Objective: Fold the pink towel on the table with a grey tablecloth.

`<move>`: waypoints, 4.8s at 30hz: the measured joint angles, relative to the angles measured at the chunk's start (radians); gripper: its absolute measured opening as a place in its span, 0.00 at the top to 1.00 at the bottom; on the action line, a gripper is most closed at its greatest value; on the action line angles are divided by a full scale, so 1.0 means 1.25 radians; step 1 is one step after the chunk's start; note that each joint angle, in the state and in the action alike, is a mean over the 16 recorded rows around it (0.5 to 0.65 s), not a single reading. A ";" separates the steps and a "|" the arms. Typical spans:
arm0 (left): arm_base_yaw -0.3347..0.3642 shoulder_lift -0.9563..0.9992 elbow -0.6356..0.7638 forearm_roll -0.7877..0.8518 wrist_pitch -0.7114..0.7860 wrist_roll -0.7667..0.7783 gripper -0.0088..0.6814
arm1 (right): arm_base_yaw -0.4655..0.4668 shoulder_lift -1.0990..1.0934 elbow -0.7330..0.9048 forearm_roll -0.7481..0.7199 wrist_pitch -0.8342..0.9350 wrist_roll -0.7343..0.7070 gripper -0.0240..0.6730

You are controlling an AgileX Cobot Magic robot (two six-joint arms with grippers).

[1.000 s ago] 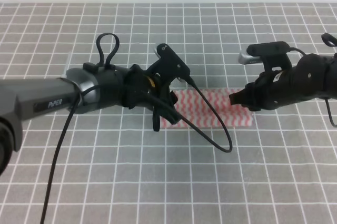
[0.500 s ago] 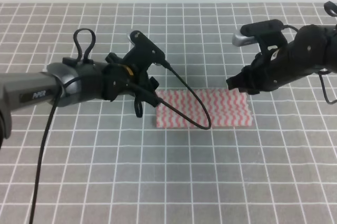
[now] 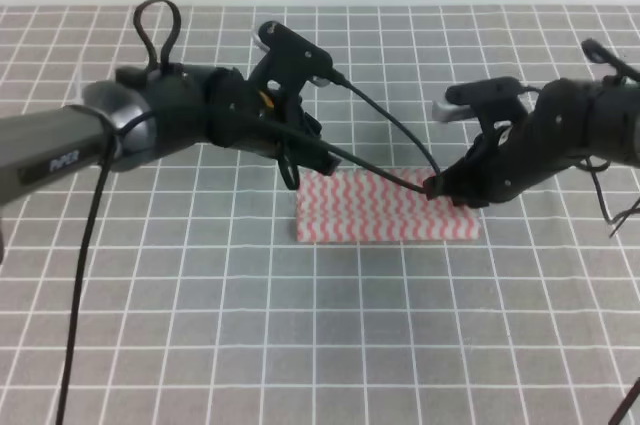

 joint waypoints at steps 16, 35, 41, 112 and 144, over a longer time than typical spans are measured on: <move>-0.011 0.061 -0.019 -0.006 0.065 0.000 0.99 | 0.005 -0.005 -0.025 0.003 0.042 -0.017 0.99; -0.013 -0.016 -0.024 -0.022 0.136 0.012 0.99 | 0.027 0.011 -0.045 0.087 0.134 -0.103 0.99; -0.027 -0.033 -0.017 -0.105 0.178 0.063 0.99 | 0.029 -0.008 -0.046 0.099 0.140 -0.106 0.99; 0.005 0.016 -0.007 -0.208 0.166 0.172 0.99 | -0.041 0.003 -0.048 0.183 0.174 -0.119 0.55; 0.005 0.080 -0.007 -0.219 0.188 0.172 0.99 | -0.040 0.020 -0.048 0.089 0.142 -0.042 0.63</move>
